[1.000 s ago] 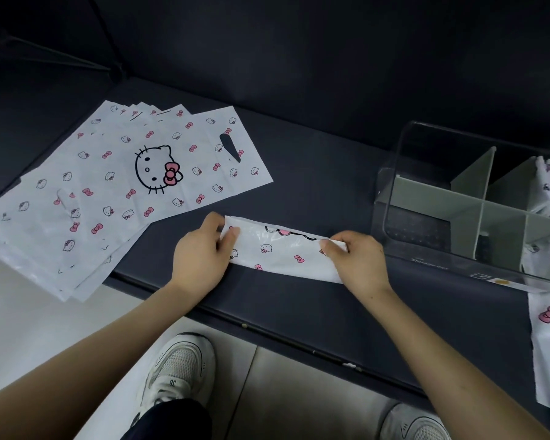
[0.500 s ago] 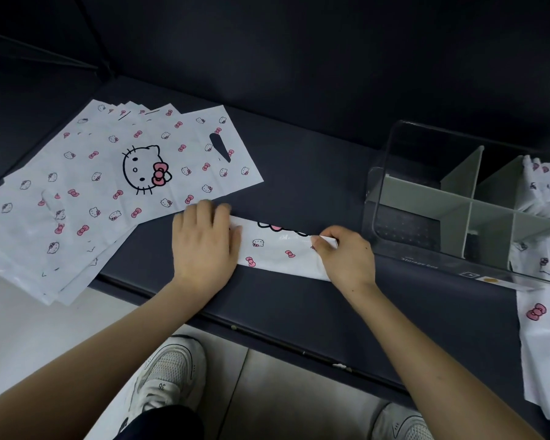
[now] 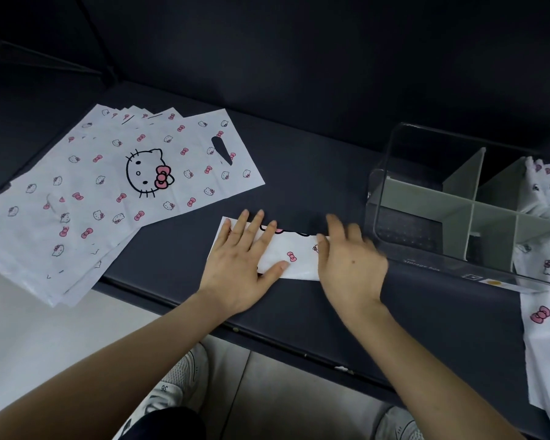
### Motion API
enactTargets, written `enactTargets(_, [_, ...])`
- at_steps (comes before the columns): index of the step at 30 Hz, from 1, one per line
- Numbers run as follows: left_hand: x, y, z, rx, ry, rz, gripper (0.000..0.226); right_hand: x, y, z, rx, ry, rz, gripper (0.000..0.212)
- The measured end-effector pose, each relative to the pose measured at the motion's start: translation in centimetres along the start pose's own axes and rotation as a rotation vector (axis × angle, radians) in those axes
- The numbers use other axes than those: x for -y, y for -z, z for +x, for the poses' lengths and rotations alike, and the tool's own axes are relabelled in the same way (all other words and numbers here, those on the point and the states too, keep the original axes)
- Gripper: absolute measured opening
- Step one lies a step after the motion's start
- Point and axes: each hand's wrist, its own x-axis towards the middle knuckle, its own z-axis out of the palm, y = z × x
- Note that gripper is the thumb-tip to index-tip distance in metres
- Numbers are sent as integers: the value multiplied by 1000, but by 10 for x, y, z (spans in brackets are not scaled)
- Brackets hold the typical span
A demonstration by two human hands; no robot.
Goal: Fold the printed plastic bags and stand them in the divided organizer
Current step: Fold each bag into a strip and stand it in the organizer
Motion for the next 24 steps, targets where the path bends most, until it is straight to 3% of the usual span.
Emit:
enactTargets(2, [0, 0, 0, -5, 0, 2, 76, 4, -7, -8, -86, 212, -74, 38])
enactTargets(4, [0, 0, 0, -22, -8, 11, 73, 7, -21, -13, 34, 379, 13, 43])
enactTargets(6, [0, -1, 0, -13, -11, 11, 74, 8, -28, -18, 158, 425, 81, 48])
enactTargets(10, [1, -1, 1, -3, -16, 18, 78, -10, -29, -28, 227, 375, 67, 52])
enactTargets(18, [7, 1, 3, 9, -82, 24, 81, -33, -18, -50, 166, 252, 55, 53])
enactTargets(21, [16, 3, 7, 54, -176, 22, 82, -34, -8, -45, 121, 249, 126, 52])
enactTargets(24, [27, 4, 14, 48, -321, 34, 78, -27, 3, -35, 198, 90, 297, 46])
